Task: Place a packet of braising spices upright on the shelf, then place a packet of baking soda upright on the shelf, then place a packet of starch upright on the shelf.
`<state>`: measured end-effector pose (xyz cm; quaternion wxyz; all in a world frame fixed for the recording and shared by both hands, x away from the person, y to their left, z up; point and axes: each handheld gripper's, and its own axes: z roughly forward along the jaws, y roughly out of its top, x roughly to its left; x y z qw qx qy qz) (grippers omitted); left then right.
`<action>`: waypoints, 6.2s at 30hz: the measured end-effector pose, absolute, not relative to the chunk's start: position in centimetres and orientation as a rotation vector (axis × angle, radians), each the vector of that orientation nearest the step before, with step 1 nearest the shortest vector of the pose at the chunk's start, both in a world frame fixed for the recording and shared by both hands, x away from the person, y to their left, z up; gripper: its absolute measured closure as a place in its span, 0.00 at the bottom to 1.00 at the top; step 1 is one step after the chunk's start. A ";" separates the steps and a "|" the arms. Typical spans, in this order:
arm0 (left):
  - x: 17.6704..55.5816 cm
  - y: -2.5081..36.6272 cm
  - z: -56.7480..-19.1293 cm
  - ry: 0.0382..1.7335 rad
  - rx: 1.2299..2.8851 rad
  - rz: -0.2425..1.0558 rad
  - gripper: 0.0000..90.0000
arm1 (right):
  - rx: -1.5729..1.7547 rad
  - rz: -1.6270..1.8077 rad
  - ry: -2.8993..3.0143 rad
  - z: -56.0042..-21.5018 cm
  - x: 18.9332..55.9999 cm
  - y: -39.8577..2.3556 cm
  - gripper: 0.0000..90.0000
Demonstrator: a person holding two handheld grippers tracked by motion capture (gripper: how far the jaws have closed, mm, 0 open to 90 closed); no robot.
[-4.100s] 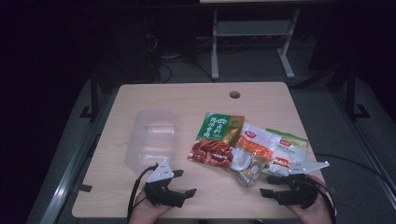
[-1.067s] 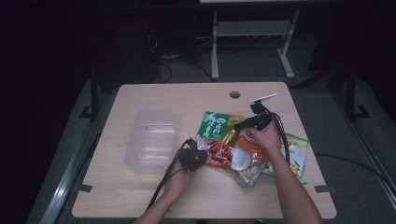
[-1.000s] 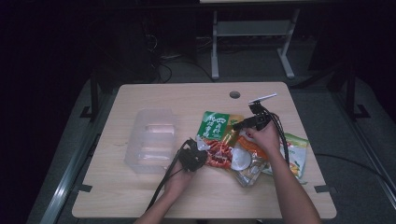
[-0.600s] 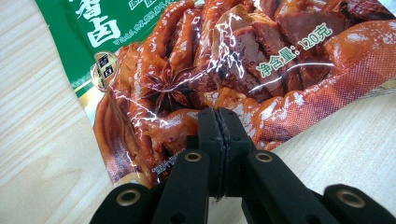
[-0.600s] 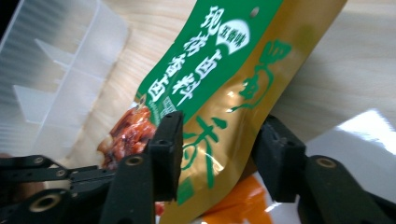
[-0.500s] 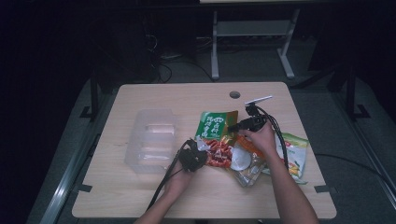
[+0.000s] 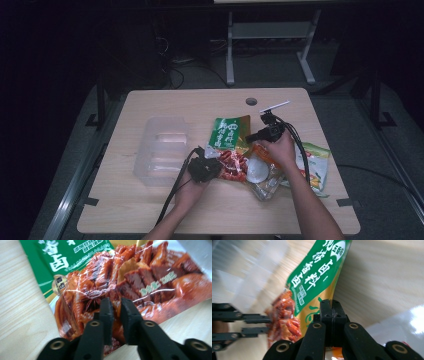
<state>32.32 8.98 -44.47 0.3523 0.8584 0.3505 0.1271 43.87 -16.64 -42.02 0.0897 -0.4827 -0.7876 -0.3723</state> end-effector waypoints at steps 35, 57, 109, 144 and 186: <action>34.0 10.9 -43.7 0.926 1.811 -0.095 0.52 | -0.799 -1.456 -2.710 -34.5 33.9 -18.9 1.00; 32.3 11.5 -43.4 0.862 1.853 -0.027 0.91 | -0.894 -1.395 -2.624 -37.3 34.0 -19.0 0.90; 25.6 13.7 -41.9 0.752 2.007 0.232 0.41 | -0.867 -1.507 -2.600 -33.3 31.1 -16.5 1.00; 24.4 14.0 -42.6 0.642 2.042 0.225 0.37 | -0.832 -1.509 -2.665 -29.9 35.7 -11.8 1.00; 23.9 13.9 -42.9 0.638 2.049 0.241 0.34 | -0.668 -1.516 -2.687 -27.9 41.5 -2.1 1.00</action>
